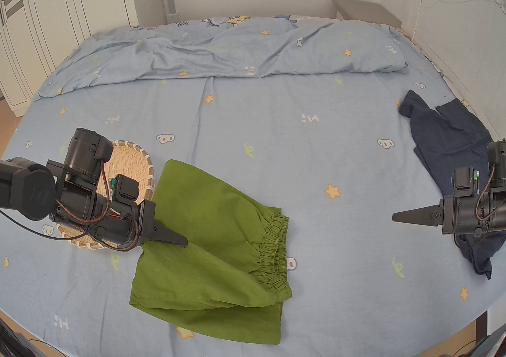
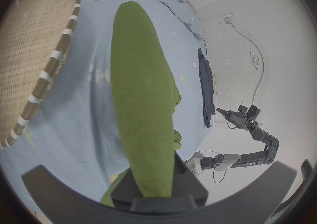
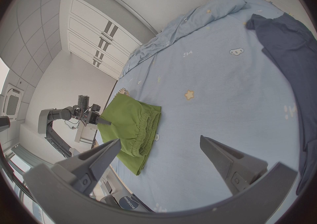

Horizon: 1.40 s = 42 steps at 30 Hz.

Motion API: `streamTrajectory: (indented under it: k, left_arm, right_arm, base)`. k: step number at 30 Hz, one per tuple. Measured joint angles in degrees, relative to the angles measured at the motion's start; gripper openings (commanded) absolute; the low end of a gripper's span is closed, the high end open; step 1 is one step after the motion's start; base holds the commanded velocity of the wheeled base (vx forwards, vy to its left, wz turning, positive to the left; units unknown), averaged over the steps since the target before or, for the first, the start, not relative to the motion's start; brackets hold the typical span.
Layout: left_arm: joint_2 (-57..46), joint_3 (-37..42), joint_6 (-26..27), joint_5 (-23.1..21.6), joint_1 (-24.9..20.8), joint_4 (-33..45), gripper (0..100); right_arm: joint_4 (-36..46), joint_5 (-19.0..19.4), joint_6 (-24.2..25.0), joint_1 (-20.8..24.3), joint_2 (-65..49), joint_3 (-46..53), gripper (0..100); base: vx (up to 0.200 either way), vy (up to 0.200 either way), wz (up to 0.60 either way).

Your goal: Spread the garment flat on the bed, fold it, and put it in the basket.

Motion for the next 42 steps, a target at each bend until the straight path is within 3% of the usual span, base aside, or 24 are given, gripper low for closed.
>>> streamTrajectory:
  k: [9, 17, 24, 30, 36, 42]
  left_arm:
    - [-0.99, -1.13, 0.79, 0.17, -2.06, -0.17, 0]
    - [-0.72, -8.25, 1.67, 0.45, -3.89, 0.89, 0]
    - [0.15, -14.29, 9.00, 0.52, -3.96, 4.07, 0]
    - [-0.17, -15.43, 10.90, 1.29, -2.94, 3.19, 0]
    - [-2.80, -14.62, 14.53, 6.24, -0.71, -1.93, 0]
    - [-6.75, -11.14, 14.99, 7.31, 2.32, -12.09, 0]
  right_arm:
    - [0.06, -0.02, 0.02, 0.33, -0.95, 0.09, 100]
    - [0.09, -0.07, 0.02, 0.59, -2.19, 0.12, 100]
    - [-0.05, -0.11, 0.02, 0.66, -2.74, 0.28, 100]
    - [-0.16, -0.11, 0.02, 0.67, -2.83, 0.32, 100]
    - [-0.18, -0.11, -0.06, 0.76, -2.91, 0.39, 100]
    - [-0.18, -0.11, -0.02, 0.78, -3.02, 0.43, 100]
  base:
    - [0.000, 0.000, 0.00]
    - [0.000, 0.000, 0.00]
    - [0.000, 0.000, 0.00]
    - [0.000, 0.000, 0.00]
    - [0.000, 0.000, 0.00]
    - [0.000, 0.000, 0.00]
